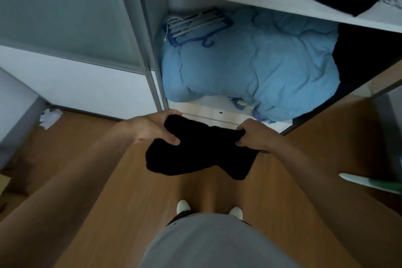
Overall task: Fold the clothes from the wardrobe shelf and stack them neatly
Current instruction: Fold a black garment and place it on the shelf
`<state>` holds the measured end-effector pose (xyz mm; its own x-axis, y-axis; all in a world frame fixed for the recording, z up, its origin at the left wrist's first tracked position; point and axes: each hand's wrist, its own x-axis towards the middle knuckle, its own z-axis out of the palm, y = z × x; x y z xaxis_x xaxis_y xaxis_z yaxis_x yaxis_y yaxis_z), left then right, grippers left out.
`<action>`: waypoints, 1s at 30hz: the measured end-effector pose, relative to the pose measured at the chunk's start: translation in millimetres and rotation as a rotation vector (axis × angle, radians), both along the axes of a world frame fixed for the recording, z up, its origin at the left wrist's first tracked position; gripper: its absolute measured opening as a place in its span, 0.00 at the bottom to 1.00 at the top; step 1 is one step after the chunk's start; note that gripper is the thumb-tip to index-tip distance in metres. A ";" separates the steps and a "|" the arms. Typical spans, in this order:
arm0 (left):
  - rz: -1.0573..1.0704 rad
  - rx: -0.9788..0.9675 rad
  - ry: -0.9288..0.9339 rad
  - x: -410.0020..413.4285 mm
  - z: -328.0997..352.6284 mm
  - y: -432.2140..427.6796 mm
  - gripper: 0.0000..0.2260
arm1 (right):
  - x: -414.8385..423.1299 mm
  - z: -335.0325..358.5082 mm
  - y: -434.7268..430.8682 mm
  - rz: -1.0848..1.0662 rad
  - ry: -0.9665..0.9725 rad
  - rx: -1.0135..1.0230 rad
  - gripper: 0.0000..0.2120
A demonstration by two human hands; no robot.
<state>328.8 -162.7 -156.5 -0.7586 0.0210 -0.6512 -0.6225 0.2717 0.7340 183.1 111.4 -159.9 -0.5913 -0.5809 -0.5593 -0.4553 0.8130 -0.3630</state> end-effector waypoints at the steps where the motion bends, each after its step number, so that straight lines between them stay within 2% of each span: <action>1: -0.035 -0.053 0.020 1.3 5.5 -7.6 0.37 | -6.4 8.8 -8.9 -0.012 -0.022 -0.032 0.12; 4: -0.062 -0.250 0.141 -5.7 21.3 -25.9 0.30 | -23.4 34.5 -36.0 -0.061 -0.083 -0.100 0.06; 7: 0.095 -0.439 0.253 -22.8 44.4 -47.9 0.13 | -42.3 55.9 -55.6 -0.162 -0.105 -0.241 0.03; 9: 0.225 -0.509 0.306 -35.8 61.5 -65.4 0.04 | -56.6 71.9 -63.3 -0.256 -0.140 -0.370 0.07; 12: 0.431 -0.417 0.386 -56.9 86.6 -86.2 0.10 | -79.2 96.5 -71.7 -0.356 -0.183 -0.566 0.09; 15: 0.612 -0.246 0.433 -81.3 109.2 -97.7 0.09 | -101.8 117.4 -80.7 -0.437 -0.229 -0.759 0.11; 18: 0.773 -0.053 0.474 -109.0 125.0 -102.3 0.08 | -126.2 134.0 -97.8 -0.583 -0.373 -1.028 0.13; 20: 0.844 0.042 0.533 -130.9 133.5 -105.2 0.10 | -143.3 141.0 -108.7 -0.676 -0.544 -1.126 0.20; 22: 0.924 0.145 0.594 -153.0 143.1 -108.1 0.12 | -156.9 137.9 -117.3 -0.642 -0.680 -1.020 0.26; 25: 1.014 0.196 0.642 -183.3 156.5 -120.1 0.13 | -179.4 127.5 -134.6 -0.520 -0.619 -0.810 0.15; 29: 1.083 0.201 0.646 -225.0 169.6 -141.6 0.12 | -255.7 159.6 -171.9 -0.665 -0.596 -0.950 0.07; 30: 1.110 0.207 0.646 -238.1 173.2 -144.6 0.10 | -282.3 171.5 -182.5 -0.700 -0.550 -0.975 0.08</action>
